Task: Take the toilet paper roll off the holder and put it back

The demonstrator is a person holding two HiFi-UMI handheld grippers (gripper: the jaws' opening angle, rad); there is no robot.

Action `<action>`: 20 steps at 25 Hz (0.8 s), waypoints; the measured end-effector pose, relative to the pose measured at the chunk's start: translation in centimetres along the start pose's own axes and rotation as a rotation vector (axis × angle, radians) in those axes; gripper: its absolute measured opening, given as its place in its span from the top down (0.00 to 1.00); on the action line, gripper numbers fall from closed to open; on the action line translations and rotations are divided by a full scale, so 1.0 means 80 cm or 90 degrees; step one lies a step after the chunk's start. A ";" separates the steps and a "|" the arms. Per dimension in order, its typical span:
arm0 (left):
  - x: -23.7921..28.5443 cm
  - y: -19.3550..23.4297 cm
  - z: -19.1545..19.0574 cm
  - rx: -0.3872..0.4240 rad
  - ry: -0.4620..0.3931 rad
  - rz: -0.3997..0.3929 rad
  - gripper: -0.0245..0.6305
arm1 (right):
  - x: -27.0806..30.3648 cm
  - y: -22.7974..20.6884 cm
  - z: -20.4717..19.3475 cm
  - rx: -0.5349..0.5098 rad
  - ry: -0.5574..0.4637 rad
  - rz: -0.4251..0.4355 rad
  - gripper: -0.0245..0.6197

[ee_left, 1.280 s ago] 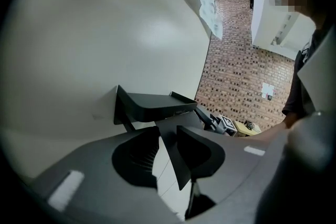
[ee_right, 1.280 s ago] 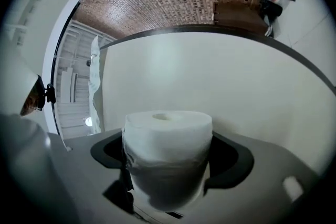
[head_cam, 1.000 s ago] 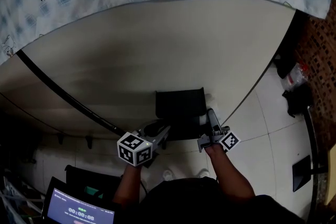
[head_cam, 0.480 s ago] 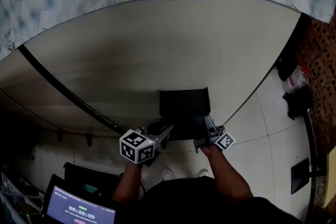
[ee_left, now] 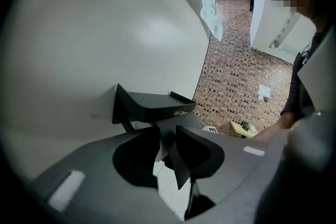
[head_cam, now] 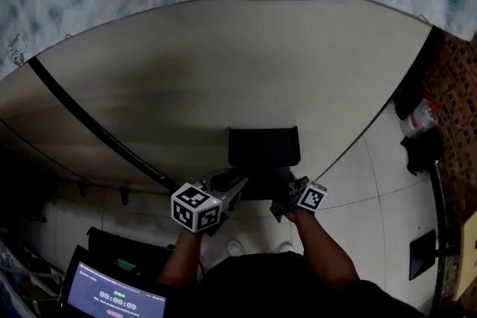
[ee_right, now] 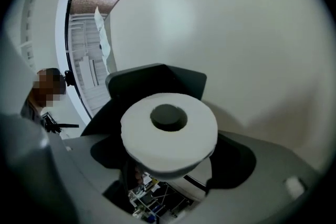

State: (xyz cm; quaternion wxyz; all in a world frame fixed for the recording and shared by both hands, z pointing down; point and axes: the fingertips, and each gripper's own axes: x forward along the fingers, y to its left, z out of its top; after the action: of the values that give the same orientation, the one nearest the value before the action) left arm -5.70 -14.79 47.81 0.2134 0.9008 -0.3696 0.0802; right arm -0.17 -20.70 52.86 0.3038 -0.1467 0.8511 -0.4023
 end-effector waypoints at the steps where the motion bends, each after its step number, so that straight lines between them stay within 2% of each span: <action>1: 0.000 0.000 0.000 0.000 0.000 0.001 0.78 | 0.002 0.000 -0.003 -0.003 0.009 0.001 0.30; 7: 0.000 0.000 0.000 0.003 0.002 0.003 0.78 | 0.000 -0.005 -0.017 -0.006 0.054 -0.001 0.29; 9: 0.000 -0.001 -0.001 0.001 0.002 0.001 0.78 | -0.004 -0.002 -0.024 -0.003 0.076 0.002 0.25; 12: 0.000 -0.001 0.000 -0.001 -0.001 -0.001 0.77 | -0.011 -0.006 -0.024 -0.033 0.101 -0.016 0.23; 20: 0.001 0.001 -0.001 0.000 -0.003 0.004 0.78 | -0.040 -0.021 -0.012 -0.037 0.115 -0.054 0.21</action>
State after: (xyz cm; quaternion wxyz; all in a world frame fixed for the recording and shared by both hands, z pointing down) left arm -5.72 -14.83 47.92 0.2126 0.8998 -0.3729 0.0789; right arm 1.70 -19.59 55.89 0.2039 -0.1542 0.8794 -0.4015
